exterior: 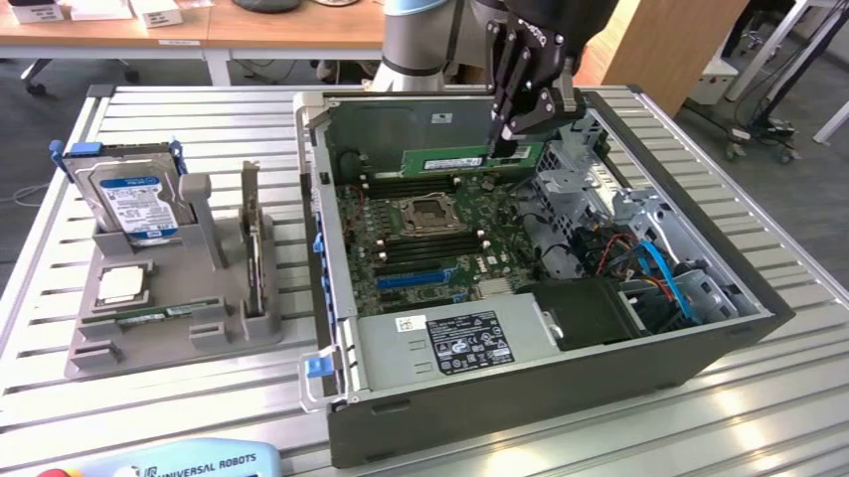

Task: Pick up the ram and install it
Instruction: 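Pick up the ram and move it above insertion slot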

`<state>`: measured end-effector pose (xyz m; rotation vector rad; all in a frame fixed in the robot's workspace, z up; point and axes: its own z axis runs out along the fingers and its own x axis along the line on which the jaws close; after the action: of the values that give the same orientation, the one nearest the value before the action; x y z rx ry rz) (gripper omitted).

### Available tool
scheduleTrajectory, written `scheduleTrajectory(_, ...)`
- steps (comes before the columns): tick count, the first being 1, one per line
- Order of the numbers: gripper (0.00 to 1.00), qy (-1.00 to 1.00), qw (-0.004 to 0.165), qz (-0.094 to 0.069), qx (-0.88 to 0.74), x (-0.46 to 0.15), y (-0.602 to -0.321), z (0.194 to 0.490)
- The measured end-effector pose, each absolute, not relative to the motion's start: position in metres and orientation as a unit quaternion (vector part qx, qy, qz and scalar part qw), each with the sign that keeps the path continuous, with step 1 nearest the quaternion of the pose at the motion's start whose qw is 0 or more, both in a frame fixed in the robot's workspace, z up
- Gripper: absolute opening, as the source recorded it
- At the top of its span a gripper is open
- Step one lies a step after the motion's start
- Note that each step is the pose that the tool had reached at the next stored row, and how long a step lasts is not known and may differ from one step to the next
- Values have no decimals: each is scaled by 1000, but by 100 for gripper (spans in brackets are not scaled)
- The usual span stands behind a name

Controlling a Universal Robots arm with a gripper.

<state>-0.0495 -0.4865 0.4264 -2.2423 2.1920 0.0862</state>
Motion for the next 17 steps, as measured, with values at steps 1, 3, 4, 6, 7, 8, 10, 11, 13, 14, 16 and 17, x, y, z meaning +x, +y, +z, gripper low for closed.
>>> scheduleTrajectory(1,12,699,2,27,-715,-50,-487,426)
scheduleTrajectory(3,12,701,2,27,-713,-49,-487,426)
scheduleTrajectory(4,12,702,3,28,-712,-49,-487,426)
scheduleTrajectory(6,12,704,3,28,-710,-47,-487,426)
scheduleTrajectory(7,12,705,3,27,-709,-45,-486,426)
scheduleTrajectory(8,12,705,3,27,-708,-44,-486,425)
scheduleTrajectory(10,12,707,3,27,-707,-42,-486,425)
scheduleTrajectory(11,12,707,3,27,-706,-41,-486,425)
scheduleTrajectory(13,12,708,3,27,-705,-39,-486,425)
scheduleTrajectory(14,12,708,3,27,-705,-39,-486,425)
scheduleTrajectory(16,12,709,3,27,-705,-39,-486,425)
scheduleTrajectory(17,12,708,3,27,-705,-39,-486,425)
